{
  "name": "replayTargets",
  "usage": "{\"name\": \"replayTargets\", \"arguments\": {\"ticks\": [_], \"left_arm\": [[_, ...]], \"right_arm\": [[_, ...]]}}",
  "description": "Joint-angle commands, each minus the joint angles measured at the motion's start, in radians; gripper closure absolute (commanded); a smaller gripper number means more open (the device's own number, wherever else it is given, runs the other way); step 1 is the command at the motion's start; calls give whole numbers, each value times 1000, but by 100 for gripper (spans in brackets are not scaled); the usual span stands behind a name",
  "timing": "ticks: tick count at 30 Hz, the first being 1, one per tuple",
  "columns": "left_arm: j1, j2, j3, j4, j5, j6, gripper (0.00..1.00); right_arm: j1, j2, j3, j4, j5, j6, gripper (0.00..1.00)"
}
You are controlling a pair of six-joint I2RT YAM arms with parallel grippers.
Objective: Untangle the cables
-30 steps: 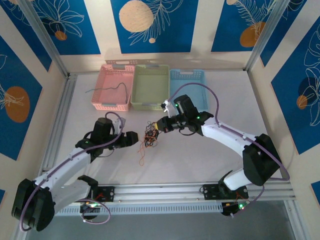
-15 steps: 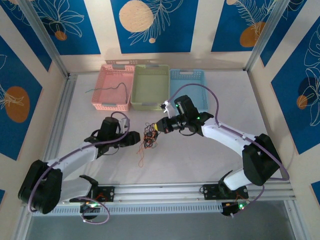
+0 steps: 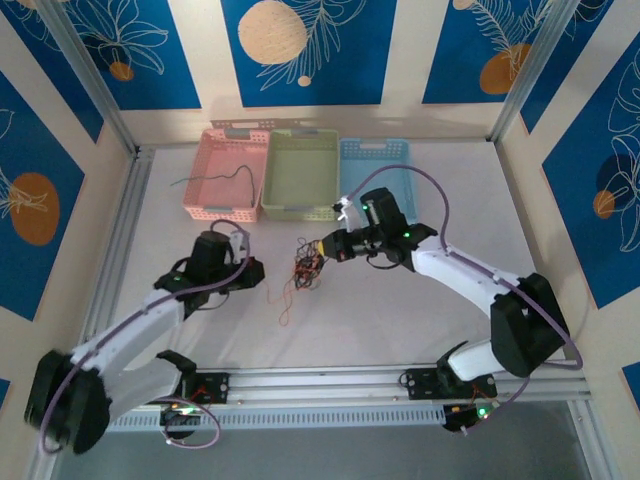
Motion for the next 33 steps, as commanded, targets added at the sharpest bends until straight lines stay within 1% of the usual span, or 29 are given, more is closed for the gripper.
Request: {"name": "replayTargets", "arguments": {"ticks": [1, 3, 5, 7, 10, 13, 16, 18, 20, 24, 25, 30, 33], "left_arm": [[55, -175, 144, -277, -154, 96, 100], [92, -263, 239, -407, -222, 139, 100], [119, -323, 340, -506, -281, 172, 100], [138, -366, 448, -566, -302, 189, 100], [138, -383, 586, -612, -320, 208, 100], [138, -381, 695, -642, -342, 226, 100], [138, -368, 781, -662, -343, 250, 100], [138, -357, 829, -684, -358, 263, 100], [138, -355, 878, -702, -391, 285, 100], [138, -347, 996, -747, -493, 355, 100], [138, -341, 1021, -754, -500, 366, 100], [136, -320, 1101, -748, -485, 370, 100], [137, -303, 1148, -733, -465, 378, 100]], "right_arm": [[-95, -74, -55, 7, 15, 9, 100], [-166, -104, -99, 14, 25, 21, 100], [-233, -129, -136, 7, 67, 21, 100], [-268, -144, -152, -34, 133, -15, 100], [-296, -154, -176, -57, 187, -17, 100], [-304, -150, -198, -56, 218, -6, 100], [-313, -151, -226, -39, 202, 4, 100], [-318, -154, -235, -48, 218, 4, 100], [-328, -158, -242, -56, 235, 1, 100], [-363, -173, -259, -58, 260, 10, 100], [-369, -173, -263, -56, 254, 13, 100], [-390, -164, -275, -50, 268, 27, 100], [-405, -171, -290, -39, 251, 36, 100]]}}
